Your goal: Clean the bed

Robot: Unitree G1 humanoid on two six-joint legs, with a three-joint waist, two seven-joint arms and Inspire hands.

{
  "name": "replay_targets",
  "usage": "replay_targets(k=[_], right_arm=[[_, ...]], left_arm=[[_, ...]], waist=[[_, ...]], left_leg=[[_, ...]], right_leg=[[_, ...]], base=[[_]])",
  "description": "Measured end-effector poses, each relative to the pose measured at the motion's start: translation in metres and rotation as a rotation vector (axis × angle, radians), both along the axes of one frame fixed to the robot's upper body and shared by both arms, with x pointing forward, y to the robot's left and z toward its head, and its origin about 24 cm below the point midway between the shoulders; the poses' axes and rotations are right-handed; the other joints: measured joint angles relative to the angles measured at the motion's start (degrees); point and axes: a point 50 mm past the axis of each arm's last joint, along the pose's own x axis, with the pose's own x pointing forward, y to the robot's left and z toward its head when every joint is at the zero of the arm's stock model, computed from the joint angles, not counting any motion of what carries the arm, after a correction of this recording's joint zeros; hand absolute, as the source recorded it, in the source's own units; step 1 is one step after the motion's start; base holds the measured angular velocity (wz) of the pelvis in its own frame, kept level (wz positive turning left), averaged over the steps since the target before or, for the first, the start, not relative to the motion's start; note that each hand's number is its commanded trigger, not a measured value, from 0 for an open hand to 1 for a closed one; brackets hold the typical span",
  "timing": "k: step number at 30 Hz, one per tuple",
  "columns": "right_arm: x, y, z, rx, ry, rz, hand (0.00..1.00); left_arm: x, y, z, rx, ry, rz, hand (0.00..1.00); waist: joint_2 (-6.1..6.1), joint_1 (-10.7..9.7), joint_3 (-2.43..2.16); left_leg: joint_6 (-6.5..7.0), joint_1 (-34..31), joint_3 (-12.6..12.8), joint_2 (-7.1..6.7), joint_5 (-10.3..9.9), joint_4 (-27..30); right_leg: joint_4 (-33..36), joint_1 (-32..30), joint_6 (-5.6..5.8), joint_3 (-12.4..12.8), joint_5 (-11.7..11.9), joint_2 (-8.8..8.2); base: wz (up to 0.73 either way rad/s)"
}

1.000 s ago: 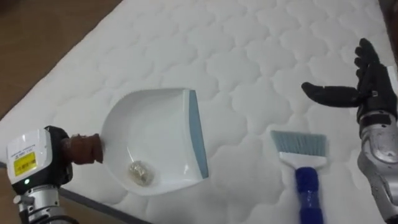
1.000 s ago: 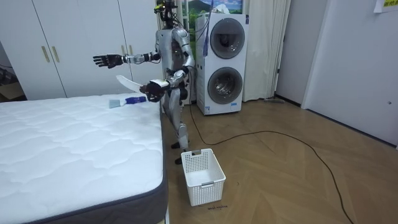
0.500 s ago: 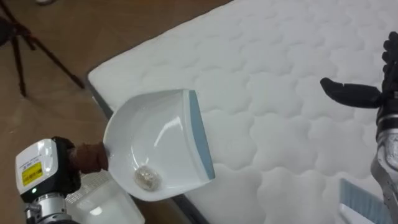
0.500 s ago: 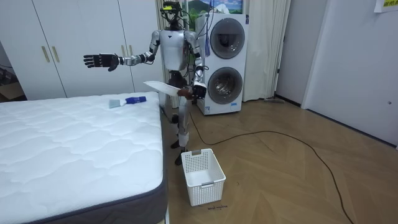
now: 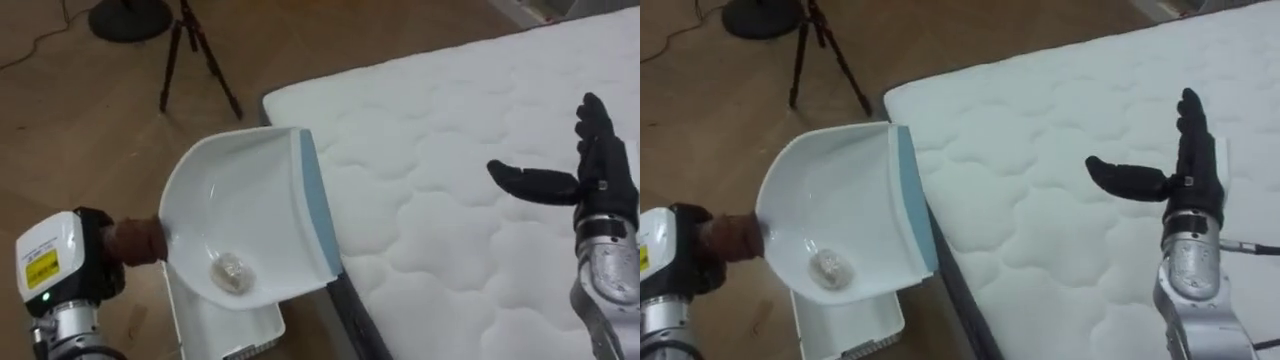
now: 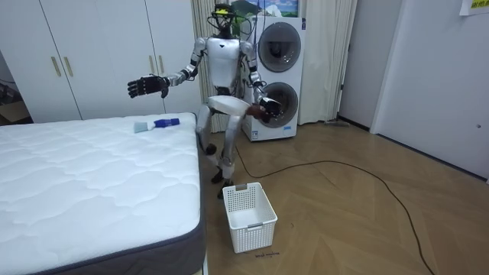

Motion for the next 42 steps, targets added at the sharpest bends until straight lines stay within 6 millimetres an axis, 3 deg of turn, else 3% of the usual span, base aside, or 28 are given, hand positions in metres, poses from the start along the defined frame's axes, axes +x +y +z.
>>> replay_targets(k=[1, 2, 3, 4, 5, 6, 7, 8, 10, 11, 12, 13, 14, 15, 16, 17, 18, 19, 22, 27, 28, 29, 36, 38, 39, 40, 41, 42], right_arm=[[0.000, 0.003, -0.003, -0.016, 0.014, 0.010, 0.00], [0.000, 0.005, -0.004, -0.018, 0.020, 0.014, 0.00], [0.000, 0.009, -0.007, -0.010, 0.038, 0.025, 0.00], [0.005, 0.016, -0.005, -0.001, 0.030, 0.045, 0.00], [0.007, 0.017, -0.001, 0.005, 0.009, 0.036, 0.00], [0.006, 0.010, 0.005, 0.001, -0.018, -0.008, 0.00], [0.007, 0.013, 0.004, 0.012, -0.021, -0.021, 0.00], [0.006, 0.015, 0.003, 0.013, -0.017, -0.009, 0.00], [0.001, 0.013, 0.000, -0.003, -0.002, -0.004, 0.00], [0.000, 0.012, 0.000, -0.014, 0.000, -0.003, 0.00], [0.001, 0.011, 0.002, -0.046, 0.000, 0.005, 0.00], [0.003, 0.011, 0.004, -0.050, -0.004, 0.008, 0.00], [0.003, 0.011, 0.004, -0.051, -0.006, 0.009, 0.00], [0.003, 0.011, 0.003, -0.062, 0.001, 0.014, 0.00], [0.000, 0.009, 0.001, -0.096, 0.016, 0.017, 0.00], [-0.002, 0.008, 0.000, -0.095, 0.022, 0.013, 0.00], [-0.005, 0.008, -0.005, -0.089, 0.043, 0.020, 0.00], [-0.006, 0.010, -0.007, -0.084, 0.058, 0.045, 0.00], [-0.005, 0.009, -0.006, -0.083, 0.061, 0.074, 0.00], [-0.004, 0.011, -0.012, -0.069, 0.087, 0.121, 0.00], [-0.004, 0.009, -0.015, -0.068, 0.100, 0.122, 0.00], [-0.004, 0.009, -0.017, -0.067, 0.110, 0.122, 0.00], [-0.009, 0.003, -0.029, -0.083, 0.162, 0.104, 0.00], [-0.009, 0.004, -0.030, -0.082, 0.166, 0.106, 0.00], [-0.009, 0.005, -0.030, -0.080, 0.166, 0.108, 0.00], [-0.007, 0.006, -0.031, -0.081, 0.166, 0.110, 0.00], [-0.006, 0.006, -0.031, -0.083, 0.168, 0.111, 0.00], [-0.005, 0.007, -0.035, -0.084, 0.182, 0.113, 0.00]], left_arm=[[-0.001, 0.001, 0.000, 0.000, 0.000, 0.006, 1.00], [-0.002, 0.002, 0.000, 0.002, 0.003, 0.009, 1.00], [-0.004, 0.005, -0.002, -0.001, 0.014, 0.019, 1.00], [-0.006, 0.011, -0.003, -0.008, 0.023, 0.032, 1.00], [-0.001, 0.014, 0.000, -0.003, 0.018, 0.021, 1.00], [0.010, 0.010, 0.003, -0.001, 0.013, -0.028, 1.00], [0.012, 0.006, 0.001, -0.004, 0.034, -0.052, 1.00], [0.008, 0.004, -0.003, -0.005, 0.056, -0.060, 1.00], [0.000, -0.002, -0.011, -0.001, 0.104, -0.087, 1.00], [0.001, -0.002, -0.011, 0.003, 0.104, -0.090, 1.00], [0.004, -0.002, -0.009, 0.009, 0.097, -0.090, 1.00], [0.005, -0.001, -0.008, 0.013, 0.094, -0.086, 1.00], [0.005, 0.001, -0.007, 0.018, 0.095, -0.083, 1.00], [0.002, 0.004, -0.008, 0.029, 0.108, -0.072, 1.00], [0.000, 0.005, -0.009, 0.031, 0.119, -0.066, 1.00], [0.002, 0.005, -0.008, 0.032, 0.116, -0.068, 1.00], [0.005, 0.007, -0.006, 0.038, 0.106, -0.067, 1.00], [0.004, 0.008, -0.006, 0.043, 0.111, -0.058, 1.00], [-0.001, 0.008, -0.012, 0.032, 0.137, -0.044, 1.00], [-0.007, 0.011, -0.020, 0.002, 0.170, 0.013, 1.00], [-0.008, 0.011, -0.021, 0.002, 0.175, 0.015, 1.00], [-0.008, 0.011, -0.021, 0.002, 0.175, 0.016, 1.00], [-0.002, 0.016, -0.020, -0.033, 0.157, 0.041, 1.00], [0.005, 0.018, -0.017, -0.026, 0.143, 0.038, 1.00], [0.009, 0.017, -0.014, -0.023, 0.129, 0.033, 1.00], [0.014, 0.015, -0.012, -0.022, 0.115, 0.022, 1.00], [0.016, 0.014, -0.011, -0.021, 0.110, 0.015, 1.00], [0.022, 0.012, -0.009, -0.017, 0.103, -0.008, 1.00]], waist=[[0.58, -1.3, 0.37], [1.19, -1.9, 0.54], [0.84, -4.1, 0.35], [-2.40, -8.9, 0.41], [-2.67, -10.1, 0.80], [-2.23, -9.4, 1.07], [-2.32, -7.6, 1.03], [-2.10, -7.7, 1.09], [-0.85, -7.7, 1.08], [-0.85, -7.8, 1.08], [-0.98, -8.1, 0.93], [-0.79, -8.1, 0.79], [-0.73, -7.7, 0.79], [-1.03, -7.3, 0.67], [-0.25, -7.8, 0.07], [0.24, -7.8, -0.02], [0.28, -7.0, -0.05], [0.00, -5.8, -0.05], [-0.10, -4.0, -0.12], [0.06, -2.6, -0.07], [0.32, -2.7, -0.07], [0.33, -2.7, -0.06], [1.08, -3.8, -0.27], [1.14, -3.8, -0.25], [1.13, -3.9, -0.24], [1.19, -3.9, -0.20], [1.24, -3.8, -0.17], [1.26, -4.0, -0.14]], left_leg=[[-0.48, 1.7, -6.0, -0.91, 1.9, -2.0], [-1.40, 2.8, -10.2, -1.83, 3.2, -3.8], [-8.50, 6.5, -21.1, -3.47, 8.2, -10.1], [-11.13, 6.1, -16.6, -1.41, 5.0, -9.8], [-7.99, 3.7, -4.9, 2.86, 2.0, -4.0], [-5.35, 0.0, 1.5, 6.54, -6.0, 3.6], [-2.52, -1.7, -4.3, 4.27, -7.0, 7.1], [-2.31, -1.2, -7.7, 3.29, -6.2, 6.4], [-3.58, 1.7, -19.0, 0.42, -1.9, 0.2], [-4.04, 2.3, -20.9, -0.36, -1.0, -1.4], [-5.44, 3.6, -23.2, -1.48, 0.9, -4.4], [-7.43, 4.2, -23.2, -2.05, 1.5, -5.6], [-9.06, 4.5, -22.1, -2.33, 1.4, -6.1], [-11.20, 4.5, -14.0, -2.06, 0.9, -7.4], [-8.74, 3.0, 1.6, 0.94, -1.2, -7.1], [-7.15, 1.9, 7.2, 2.46, -2.2, -5.4], [-6.59, 0.5, 11.6, 3.72, -3.9, -1.7], [-7.21, -0.2, 10.1, 3.54, -4.5, 0.7], [-7.12, -0.4, 7.7, 3.01, -4.4, 2.6], [-5.87, -1.4, 10.5, 3.78, -4.5, 1.7], [-2.46, -1.5, 10.6, 3.89, -4.2, 1.0], [-1.58, -1.6, 10.6, 3.86, -4.0, 0.7], [-1.46, -1.4, 10.4, 3.61, -2.1, -1.4], [-1.49, -1.4, 10.4, 3.63, -2.0, -1.5], [-1.51, -1.4, 10.5, 3.69, -1.9, -1.4], [-1.54, -1.5, 10.5, 3.68, -1.9, -1.4], [-1.58, -1.6, 10.5, 3.67, -1.9, -1.4], [-1.68, -1.8, 10.5, 3.64, -1.9, -1.3]], right_leg=[[-1.5, -0.7, -0.68, 1.5, 0.4, 2.60], [-2.9, -1.1, -1.43, 2.2, 0.8, 4.32], [-8.0, -2.5, -3.57, 5.9, 2.1, 7.86], [-13.4, -2.8, -3.11, 6.9, 4.6, 7.71], [-14.0, -3.1, -1.12, 7.4, 5.2, 6.67], [-13.4, -4.7, 1.53, 9.0, 4.5, 4.82], [-13.8, -5.3, 2.33, 13.4, 4.4, 5.25], [-14.9, -5.1, 2.10, 14.0, 4.5, 6.16], [-23.2, -3.4, 0.67, 17.3, 6.8, 10.18], [-25.1, -3.1, -0.26, 18.4, 7.8, 10.78], [-27.4, -3.2, -1.86, 20.5, 9.8, 11.41], [-28.1, -3.3, -2.69, 21.5, 11.6, 11.90], [-28.1, -3.2, -3.01, 21.5, 12.9, 11.57], [-27.8, -2.2, -3.85, 20.3, 18.2, 9.50], [-27.5, -0.7, -3.23, 19.5, 14.6, 8.39], [-26.3, -0.9, -2.99, 19.4, 12.9, 8.37], [-22.7, -1.9, -2.82, 19.5, 9.8, 8.42], [-20.5, -2.6, -2.68, 19.5, 8.3, 8.43], [-20.0, -1.9, -3.17, 19.6, 7.7, 8.76], [-19.9, -1.5, -4.35, 19.4, 6.2, 8.84], [-19.8, -1.8, -4.66, 18.0, 5.8, 8.87], [-19.7, -2.0, -4.70, 17.4, 5.6, 8.77], [-18.6, -2.9, -4.69, 11.6, 5.8, 6.83], [-15.8, -4.3, -3.53, 11.6, 5.2, 6.22], [-13.1, -6.3, -1.99, 12.5, 4.4, 5.67], [-11.1, -8.1, -0.64, 13.8, 4.1, 4.31], [-10.8, -9.1, -0.20, 14.6, 4.3, 3.32], [-11.1, -11.0, 0.86, 16.0, 6.0, 0.88]], base=[[0.43], [0.64], [1.11], [1.31], [1.30], [0.46], [0.11], [0.08], [0.74], [1.05], [0.99], [0.89], [0.68], [0.92], [1.06], [1.10], [0.74], [0.59], [0.57], [0.42], [0.35], [0.23], [0.02], [-0.03], [-0.08], [-0.10], [0.00], [0.20]])
